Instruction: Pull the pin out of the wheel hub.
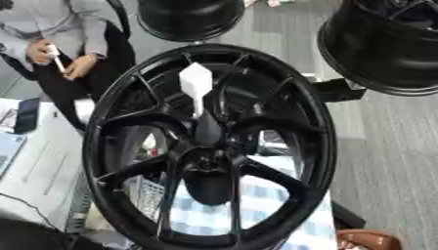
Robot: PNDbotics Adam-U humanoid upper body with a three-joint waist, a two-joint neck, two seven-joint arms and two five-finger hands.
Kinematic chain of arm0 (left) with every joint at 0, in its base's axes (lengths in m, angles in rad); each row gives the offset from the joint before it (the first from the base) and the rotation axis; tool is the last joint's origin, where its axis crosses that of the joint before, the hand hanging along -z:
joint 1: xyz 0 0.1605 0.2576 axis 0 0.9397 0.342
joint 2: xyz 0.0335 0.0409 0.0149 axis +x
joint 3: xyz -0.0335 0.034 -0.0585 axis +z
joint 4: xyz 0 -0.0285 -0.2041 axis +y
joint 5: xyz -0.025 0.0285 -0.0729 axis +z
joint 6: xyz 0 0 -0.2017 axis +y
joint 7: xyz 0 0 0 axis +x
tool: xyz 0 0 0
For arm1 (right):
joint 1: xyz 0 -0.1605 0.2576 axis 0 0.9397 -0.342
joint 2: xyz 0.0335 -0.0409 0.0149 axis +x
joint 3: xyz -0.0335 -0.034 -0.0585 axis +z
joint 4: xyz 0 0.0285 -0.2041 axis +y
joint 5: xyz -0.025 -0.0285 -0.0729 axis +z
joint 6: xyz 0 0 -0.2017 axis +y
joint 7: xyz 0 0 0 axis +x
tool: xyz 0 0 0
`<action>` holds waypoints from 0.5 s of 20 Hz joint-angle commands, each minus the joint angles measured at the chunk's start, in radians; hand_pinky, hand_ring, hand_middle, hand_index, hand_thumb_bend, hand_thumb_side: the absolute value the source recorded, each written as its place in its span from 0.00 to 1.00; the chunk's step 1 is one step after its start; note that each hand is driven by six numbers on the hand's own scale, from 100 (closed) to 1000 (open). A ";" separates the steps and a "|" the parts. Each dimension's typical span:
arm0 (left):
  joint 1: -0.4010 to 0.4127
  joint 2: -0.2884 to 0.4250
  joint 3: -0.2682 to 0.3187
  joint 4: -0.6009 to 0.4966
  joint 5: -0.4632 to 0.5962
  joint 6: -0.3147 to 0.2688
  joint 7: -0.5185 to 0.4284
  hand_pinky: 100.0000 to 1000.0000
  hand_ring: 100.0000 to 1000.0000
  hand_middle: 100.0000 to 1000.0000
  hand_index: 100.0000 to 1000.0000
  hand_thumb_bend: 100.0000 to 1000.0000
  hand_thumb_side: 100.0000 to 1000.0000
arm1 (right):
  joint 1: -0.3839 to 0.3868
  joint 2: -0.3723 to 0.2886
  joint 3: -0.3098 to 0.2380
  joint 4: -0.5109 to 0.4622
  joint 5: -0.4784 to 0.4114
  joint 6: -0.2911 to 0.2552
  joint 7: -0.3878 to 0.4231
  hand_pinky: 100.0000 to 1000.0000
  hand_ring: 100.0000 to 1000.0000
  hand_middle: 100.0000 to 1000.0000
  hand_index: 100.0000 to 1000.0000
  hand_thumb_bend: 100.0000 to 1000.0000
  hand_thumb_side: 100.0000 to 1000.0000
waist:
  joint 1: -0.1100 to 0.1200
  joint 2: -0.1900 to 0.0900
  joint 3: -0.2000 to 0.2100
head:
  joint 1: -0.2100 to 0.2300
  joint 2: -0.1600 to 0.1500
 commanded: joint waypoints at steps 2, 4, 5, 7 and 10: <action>-0.016 0.031 0.002 -0.014 -0.016 -0.023 0.012 0.89 0.84 0.78 0.87 0.25 0.00 | -0.005 -0.012 -0.005 -0.018 -0.001 0.000 0.002 0.73 0.57 0.42 0.60 0.00 0.63 | 0.004 -0.011 0.000 | 0.002 0.005; -0.018 0.028 0.001 -0.012 -0.008 -0.018 0.011 0.86 0.82 0.75 0.85 0.04 0.03 | -0.005 -0.011 -0.006 -0.018 -0.001 0.000 0.002 0.73 0.57 0.42 0.60 0.00 0.63 | 0.005 -0.011 0.000 | 0.002 0.005; -0.019 0.026 0.003 -0.008 0.006 -0.009 0.013 0.85 0.80 0.73 0.84 0.00 0.20 | -0.005 -0.011 -0.006 -0.018 -0.001 0.001 0.002 0.73 0.57 0.42 0.60 0.00 0.63 | 0.005 -0.012 0.000 | 0.002 0.005; -0.021 0.021 0.007 -0.005 0.060 0.014 0.029 0.82 0.76 0.68 0.81 0.00 0.41 | -0.005 -0.011 -0.006 -0.018 -0.002 0.001 0.002 0.73 0.57 0.42 0.60 0.00 0.63 | 0.005 -0.012 0.000 | 0.002 0.005; -0.020 0.019 0.012 -0.018 0.150 0.044 0.078 0.80 0.72 0.63 0.79 0.00 0.39 | -0.005 -0.014 -0.006 -0.018 -0.001 -0.002 0.003 0.73 0.57 0.42 0.61 0.00 0.62 | 0.004 -0.013 0.000 | 0.001 0.005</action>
